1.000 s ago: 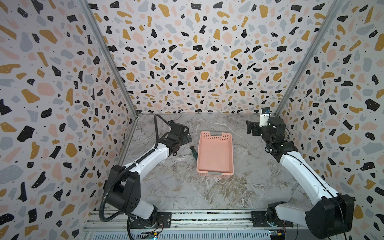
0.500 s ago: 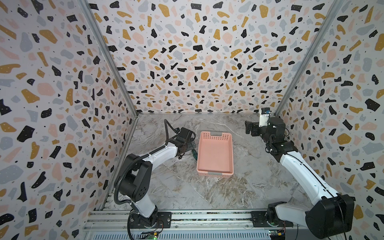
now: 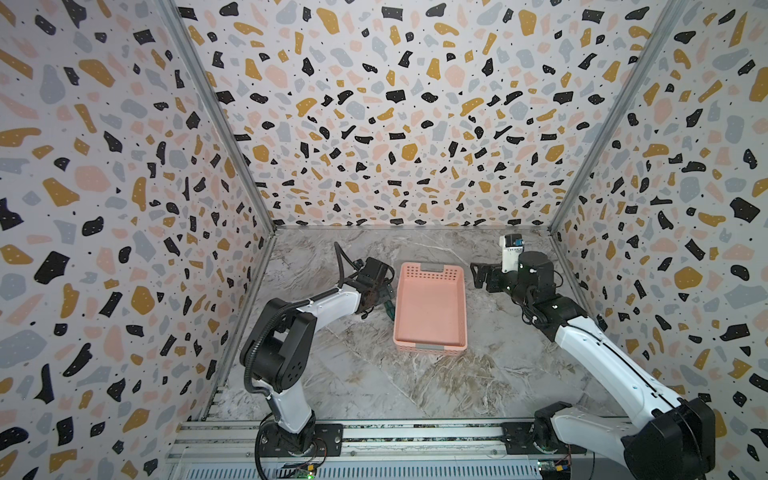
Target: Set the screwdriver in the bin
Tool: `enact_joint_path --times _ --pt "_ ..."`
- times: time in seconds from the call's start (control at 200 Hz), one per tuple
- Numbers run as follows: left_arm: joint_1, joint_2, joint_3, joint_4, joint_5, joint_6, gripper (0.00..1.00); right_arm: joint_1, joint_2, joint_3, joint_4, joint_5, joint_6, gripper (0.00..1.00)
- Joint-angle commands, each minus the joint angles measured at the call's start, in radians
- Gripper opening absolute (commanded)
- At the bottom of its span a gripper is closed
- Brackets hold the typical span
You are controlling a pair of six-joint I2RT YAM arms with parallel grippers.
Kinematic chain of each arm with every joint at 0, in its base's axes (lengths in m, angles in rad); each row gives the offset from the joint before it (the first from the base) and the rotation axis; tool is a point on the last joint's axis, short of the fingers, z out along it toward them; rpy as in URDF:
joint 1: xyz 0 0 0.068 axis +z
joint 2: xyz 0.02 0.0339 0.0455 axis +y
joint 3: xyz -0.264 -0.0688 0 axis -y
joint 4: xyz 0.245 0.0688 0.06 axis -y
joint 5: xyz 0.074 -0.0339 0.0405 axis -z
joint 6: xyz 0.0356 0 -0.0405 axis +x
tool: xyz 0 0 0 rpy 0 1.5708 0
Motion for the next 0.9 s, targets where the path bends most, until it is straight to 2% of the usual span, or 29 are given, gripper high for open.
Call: enact_joint_path --times 0.0,0.17,0.35,0.536,0.721,0.896 --pt "-0.010 0.015 0.029 0.022 0.032 -0.012 0.90 0.040 -0.065 -0.051 -0.008 0.016 0.069 0.99" --pt "-0.022 0.028 0.038 0.012 0.023 -0.007 0.86 0.101 -0.143 -0.114 -0.042 0.066 0.104 0.99" --pt "-0.033 0.046 0.038 0.004 0.006 -0.009 0.78 0.105 -0.218 -0.172 -0.038 0.071 0.127 0.99" --pt "-0.042 0.061 0.044 0.006 -0.015 -0.005 0.68 0.104 -0.223 -0.174 -0.053 0.065 0.112 0.99" --pt "-0.042 0.084 0.051 0.016 -0.008 -0.004 0.67 0.105 -0.218 -0.172 -0.060 0.047 0.096 0.99" --pt "-0.046 0.098 0.056 0.039 0.012 -0.003 0.60 0.104 -0.234 -0.181 -0.076 0.045 0.099 0.99"
